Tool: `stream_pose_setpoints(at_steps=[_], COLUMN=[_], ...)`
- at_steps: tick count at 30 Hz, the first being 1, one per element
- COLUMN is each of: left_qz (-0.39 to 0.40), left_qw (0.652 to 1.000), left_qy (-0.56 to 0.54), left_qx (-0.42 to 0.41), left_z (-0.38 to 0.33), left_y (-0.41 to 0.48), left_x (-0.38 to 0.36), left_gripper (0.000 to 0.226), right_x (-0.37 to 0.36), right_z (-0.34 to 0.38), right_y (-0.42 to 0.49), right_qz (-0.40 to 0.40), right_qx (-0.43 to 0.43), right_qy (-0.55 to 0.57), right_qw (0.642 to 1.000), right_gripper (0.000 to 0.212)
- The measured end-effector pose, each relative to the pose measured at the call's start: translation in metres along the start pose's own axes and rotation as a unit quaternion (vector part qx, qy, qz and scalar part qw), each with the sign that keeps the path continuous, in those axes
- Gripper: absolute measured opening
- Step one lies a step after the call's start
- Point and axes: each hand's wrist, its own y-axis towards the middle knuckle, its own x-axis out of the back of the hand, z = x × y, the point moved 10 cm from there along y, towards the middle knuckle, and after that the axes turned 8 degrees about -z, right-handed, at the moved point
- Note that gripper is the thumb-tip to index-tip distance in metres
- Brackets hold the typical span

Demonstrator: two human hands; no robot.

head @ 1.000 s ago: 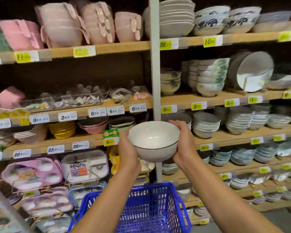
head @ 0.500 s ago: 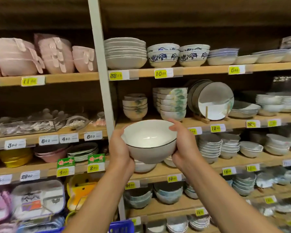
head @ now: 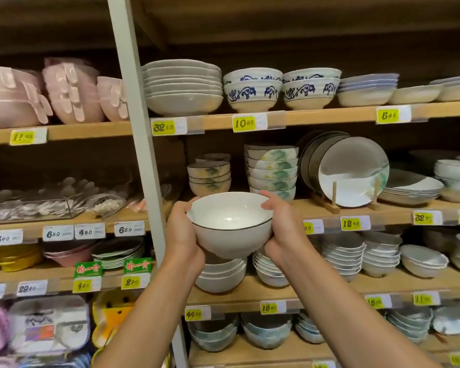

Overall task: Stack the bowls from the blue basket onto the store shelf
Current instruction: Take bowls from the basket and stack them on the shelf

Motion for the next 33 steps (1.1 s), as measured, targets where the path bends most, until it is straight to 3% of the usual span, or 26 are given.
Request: stream_pose_setpoints(at_steps=[3, 10, 13, 15, 18, 22, 25, 29, 33], left_qz=[0.024, 0.097, 0.095, 0.075, 0.015, -0.055, -0.085, -0.074, -0.079], left_qw=[0.999, 0.992, 0.992, 0.994, 0.998, 0.998, 0.996, 0.996, 0.995], left_qy=[0.019, -0.003, -0.017, -0.034, -0.037, -0.023, -0.021, -0.010, 0.018], left_qx=[-0.014, 0.081, 0.077, 0.076, 0.040, 0.014, 0.001, -0.047, -0.055], left_z=[0.000, 0.015, 0.011, 0.010, 0.013, 0.017, 0.017, 0.009, 0.011], left_y=[0.025, 0.099, 0.124, 0.138, 0.154, 0.160, 0.166, 0.175, 0.188], left_x=[-0.005, -0.009, -0.010, -0.008, -0.001, 0.006, 0.013, 0.015, 0.015], left_gripper=[0.037, 0.035, 0.035, 0.035, 0.024, 0.030, 0.021, 0.017, 0.020], right_x=[-0.010, -0.067, -0.085, -0.084, -0.074, -0.084, -0.096, -0.107, -0.114], right_z=[0.002, -0.015, -0.019, -0.017, -0.020, -0.040, -0.040, -0.049, -0.054], right_y=[0.023, 0.080, 0.100, 0.111, 0.117, 0.125, 0.143, 0.171, 0.188], right_qz=[0.006, 0.099, 0.092, 0.065, 0.015, -0.002, 0.001, 0.035, 0.075], right_qx=[-0.001, -0.077, -0.069, -0.032, 0.085, 0.139, 0.113, 0.002, -0.021], right_qy=[-0.007, -0.081, -0.059, -0.020, -0.026, -0.084, -0.066, -0.009, 0.005], right_qw=[1.000, 0.989, 0.992, 0.997, 0.996, 0.987, 0.991, 0.999, 0.997], right_gripper=[0.039, 0.046, 0.037, 0.023, 0.023, 0.056, 0.053, 0.019, 0.026])
